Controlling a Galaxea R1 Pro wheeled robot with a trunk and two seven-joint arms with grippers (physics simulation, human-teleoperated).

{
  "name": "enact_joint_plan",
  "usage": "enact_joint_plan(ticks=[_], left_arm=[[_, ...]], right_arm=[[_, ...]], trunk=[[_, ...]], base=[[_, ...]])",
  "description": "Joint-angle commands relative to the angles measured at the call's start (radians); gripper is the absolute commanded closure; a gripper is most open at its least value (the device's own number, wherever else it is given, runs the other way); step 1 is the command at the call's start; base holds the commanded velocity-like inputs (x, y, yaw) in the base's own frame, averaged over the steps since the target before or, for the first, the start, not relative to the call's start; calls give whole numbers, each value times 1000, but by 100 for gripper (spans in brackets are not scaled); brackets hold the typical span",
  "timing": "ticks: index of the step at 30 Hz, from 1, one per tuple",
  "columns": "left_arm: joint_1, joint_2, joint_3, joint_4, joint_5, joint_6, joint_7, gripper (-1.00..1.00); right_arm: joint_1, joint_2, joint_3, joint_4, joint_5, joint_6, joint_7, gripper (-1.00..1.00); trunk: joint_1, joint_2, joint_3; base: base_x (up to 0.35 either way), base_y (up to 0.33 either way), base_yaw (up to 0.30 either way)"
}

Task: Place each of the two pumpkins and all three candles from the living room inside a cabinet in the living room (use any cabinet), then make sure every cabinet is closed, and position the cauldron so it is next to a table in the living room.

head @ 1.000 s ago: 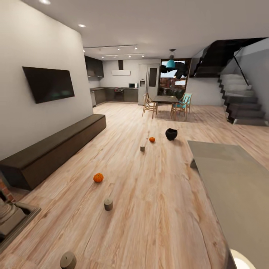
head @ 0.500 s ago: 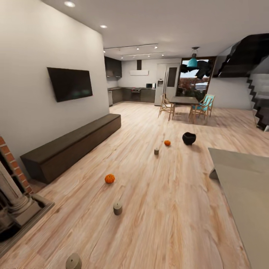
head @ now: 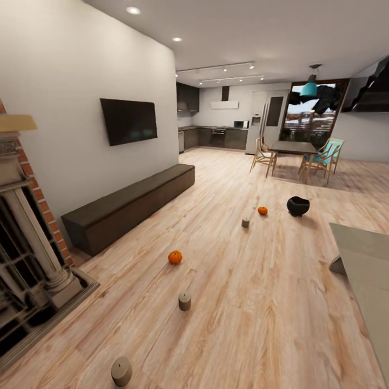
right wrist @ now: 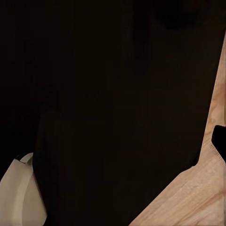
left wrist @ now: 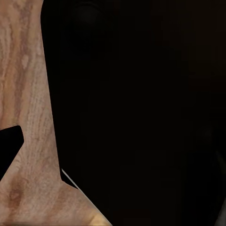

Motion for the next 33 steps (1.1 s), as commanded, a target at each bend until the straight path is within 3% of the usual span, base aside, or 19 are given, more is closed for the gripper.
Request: enact_joint_plan(ticks=[1, 18, 28, 33], left_arm=[[0, 0, 0, 0, 0, 0, 0, -100], [0, 0, 0, 0, 0, 0, 2, -100], [0, 1, -2, -1, -1, 0, 2, -100], [0, 0, -27, 0, -1, 0, 2, -100]], right_arm=[[0, 0, 0, 0, 0, 0, 0, -100], [0, 0, 1, 0, 0, 0, 0, -100], [0, -1, 0, 0, 0, 0, 0, -100], [0, -1, 0, 0, 0, 0, 0, -100]], trunk=[[0, 0, 0], [0, 0, 0], [0, 0, 0], [0, 0, 0]], base=[[0, 0, 94], [7, 0, 9], [259, -50, 0], [161, -176, 0]])
